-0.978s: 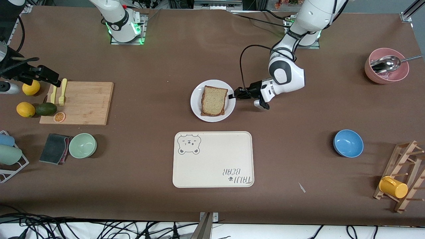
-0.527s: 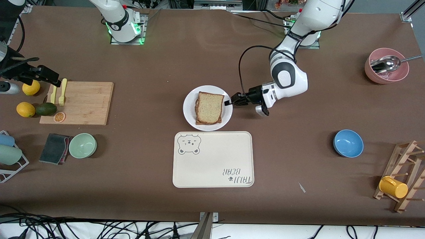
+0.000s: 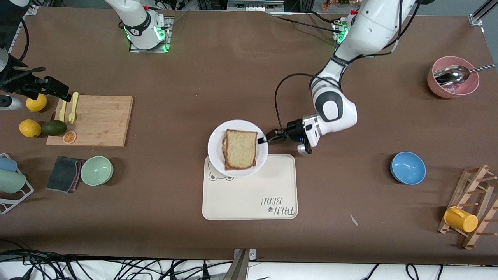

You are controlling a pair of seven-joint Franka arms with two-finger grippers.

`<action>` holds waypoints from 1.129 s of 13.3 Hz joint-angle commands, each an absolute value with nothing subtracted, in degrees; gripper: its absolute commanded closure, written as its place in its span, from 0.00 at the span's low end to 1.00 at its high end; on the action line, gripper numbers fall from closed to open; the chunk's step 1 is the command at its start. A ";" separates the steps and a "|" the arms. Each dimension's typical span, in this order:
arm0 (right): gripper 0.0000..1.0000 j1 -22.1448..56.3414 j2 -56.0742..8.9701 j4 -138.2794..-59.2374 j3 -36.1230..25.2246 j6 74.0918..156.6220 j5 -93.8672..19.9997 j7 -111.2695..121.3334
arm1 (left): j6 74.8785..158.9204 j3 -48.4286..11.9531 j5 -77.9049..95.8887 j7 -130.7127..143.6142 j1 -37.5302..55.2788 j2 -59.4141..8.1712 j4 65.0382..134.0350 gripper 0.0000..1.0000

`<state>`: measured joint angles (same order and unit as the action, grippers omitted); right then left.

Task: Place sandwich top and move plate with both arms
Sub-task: 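Slide the plate with the left gripper onto the bear tray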

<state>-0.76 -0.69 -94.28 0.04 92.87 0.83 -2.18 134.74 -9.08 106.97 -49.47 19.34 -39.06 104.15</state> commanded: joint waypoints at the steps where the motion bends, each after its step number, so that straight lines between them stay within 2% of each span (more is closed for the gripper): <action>1: 0.00 -1.41 -0.18 -94.13 0.18 92.11 -0.09 -1.14 | 134.30 -7.30 108.28 -46.77 20.04 -44.81 94.94 1.00; 6: 0.00 -1.41 -0.09 -94.04 0.26 91.49 -0.09 -1.23 | 134.30 -1.50 100.57 -41.77 20.92 -48.51 88.87 1.00; 15: 0.00 -1.41 -0.09 -94.04 0.35 91.32 -0.09 -1.23 | 135.88 -1.41 100.28 -41.48 22.06 -51.59 87.98 1.00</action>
<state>-0.76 -0.68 -94.28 0.02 92.26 0.80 -2.16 135.58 -1.72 101.38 -42.83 21.47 -50.70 90.36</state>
